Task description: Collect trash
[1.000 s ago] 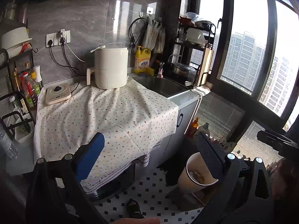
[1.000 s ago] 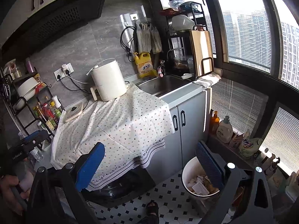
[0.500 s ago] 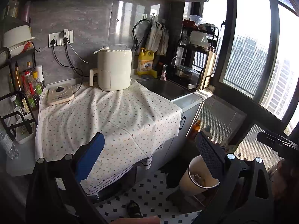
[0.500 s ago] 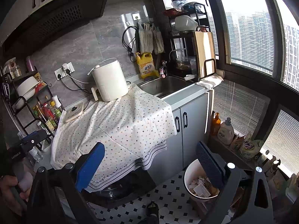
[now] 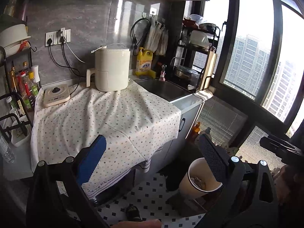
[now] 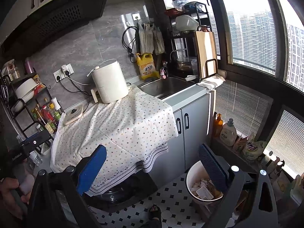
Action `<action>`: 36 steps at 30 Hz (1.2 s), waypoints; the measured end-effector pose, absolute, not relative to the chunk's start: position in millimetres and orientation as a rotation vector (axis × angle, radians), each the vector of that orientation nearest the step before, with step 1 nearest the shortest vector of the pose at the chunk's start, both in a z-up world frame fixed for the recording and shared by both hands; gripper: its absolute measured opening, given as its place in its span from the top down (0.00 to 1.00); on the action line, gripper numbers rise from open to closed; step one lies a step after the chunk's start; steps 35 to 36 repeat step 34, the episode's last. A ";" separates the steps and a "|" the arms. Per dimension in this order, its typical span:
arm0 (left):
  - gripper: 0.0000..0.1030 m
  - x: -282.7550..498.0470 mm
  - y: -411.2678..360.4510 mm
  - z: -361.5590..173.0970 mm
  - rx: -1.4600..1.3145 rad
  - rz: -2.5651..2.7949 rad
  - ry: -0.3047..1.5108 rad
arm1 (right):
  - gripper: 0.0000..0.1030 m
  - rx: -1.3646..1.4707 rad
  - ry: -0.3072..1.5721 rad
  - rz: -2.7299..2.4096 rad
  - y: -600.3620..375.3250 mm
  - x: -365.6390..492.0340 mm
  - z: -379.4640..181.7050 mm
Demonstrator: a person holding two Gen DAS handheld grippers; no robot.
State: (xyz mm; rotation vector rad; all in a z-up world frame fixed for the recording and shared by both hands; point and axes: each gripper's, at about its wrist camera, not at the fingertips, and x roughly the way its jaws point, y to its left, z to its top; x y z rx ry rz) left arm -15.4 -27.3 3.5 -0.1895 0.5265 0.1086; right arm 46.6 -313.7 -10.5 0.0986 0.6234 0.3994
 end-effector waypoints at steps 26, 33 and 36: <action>0.06 -21.3 -46.8 -8.3 -0.144 0.088 0.561 | 0.08 0.148 0.652 0.389 -332.4 29.6 -31.4; 0.06 -20.5 -33.6 -7.1 -0.143 0.132 0.600 | 0.08 0.137 0.685 0.409 -320.4 41.4 -41.7; 0.06 -17.3 -28.4 -9.6 -0.150 0.137 0.615 | 0.08 0.134 0.689 0.405 -318.4 43.3 -43.5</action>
